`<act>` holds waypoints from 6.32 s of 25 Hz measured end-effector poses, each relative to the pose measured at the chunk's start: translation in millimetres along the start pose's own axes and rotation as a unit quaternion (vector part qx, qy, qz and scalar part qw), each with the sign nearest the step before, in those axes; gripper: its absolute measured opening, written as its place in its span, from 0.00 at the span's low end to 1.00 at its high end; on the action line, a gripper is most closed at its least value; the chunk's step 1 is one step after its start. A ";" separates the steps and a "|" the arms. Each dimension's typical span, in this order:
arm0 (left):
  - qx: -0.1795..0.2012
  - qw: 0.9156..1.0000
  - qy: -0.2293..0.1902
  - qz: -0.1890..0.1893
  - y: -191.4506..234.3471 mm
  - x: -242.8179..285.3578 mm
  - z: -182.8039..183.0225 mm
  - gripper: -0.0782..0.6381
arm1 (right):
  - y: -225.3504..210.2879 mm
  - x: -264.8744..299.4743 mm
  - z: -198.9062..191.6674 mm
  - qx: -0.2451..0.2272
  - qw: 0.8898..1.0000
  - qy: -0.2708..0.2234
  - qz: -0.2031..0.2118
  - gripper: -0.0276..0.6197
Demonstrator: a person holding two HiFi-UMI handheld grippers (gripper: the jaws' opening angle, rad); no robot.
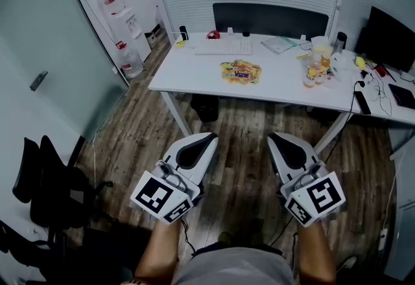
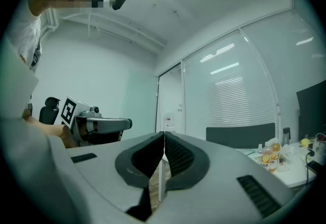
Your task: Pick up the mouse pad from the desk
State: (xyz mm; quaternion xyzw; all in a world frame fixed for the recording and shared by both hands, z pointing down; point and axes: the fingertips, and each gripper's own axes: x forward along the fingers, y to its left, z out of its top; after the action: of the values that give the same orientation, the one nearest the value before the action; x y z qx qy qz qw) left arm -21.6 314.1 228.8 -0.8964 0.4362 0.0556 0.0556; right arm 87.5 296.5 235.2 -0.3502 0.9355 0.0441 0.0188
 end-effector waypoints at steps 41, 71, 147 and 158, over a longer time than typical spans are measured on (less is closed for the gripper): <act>0.000 1.000 0.018 0.019 91.7 -0.8 -41.9 0.13 | -11.9 78.3 -46.0 0.011 1.000 0.022 -0.003 0.06; 0.000 0.995 0.079 0.067 250.3 258.8 -120.3 0.13 | -281.2 233.7 -103.6 0.009 0.998 0.066 0.015 0.06; -0.104 0.887 0.443 -0.079 444.2 387.3 -393.0 0.52 | -414.2 380.8 -356.4 0.107 0.887 0.438 -0.105 0.45; -0.118 0.861 0.493 -0.048 445.7 392.9 -417.6 0.55 | -427.1 383.0 -377.1 0.134 0.878 0.451 -0.085 0.45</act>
State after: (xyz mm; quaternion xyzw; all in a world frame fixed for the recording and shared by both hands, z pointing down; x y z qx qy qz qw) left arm -110.6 -325.9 560.3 -0.8263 0.3533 -0.3452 -0.2706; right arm 77.5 -310.5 555.6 -0.4040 0.8063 -0.2466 -0.3548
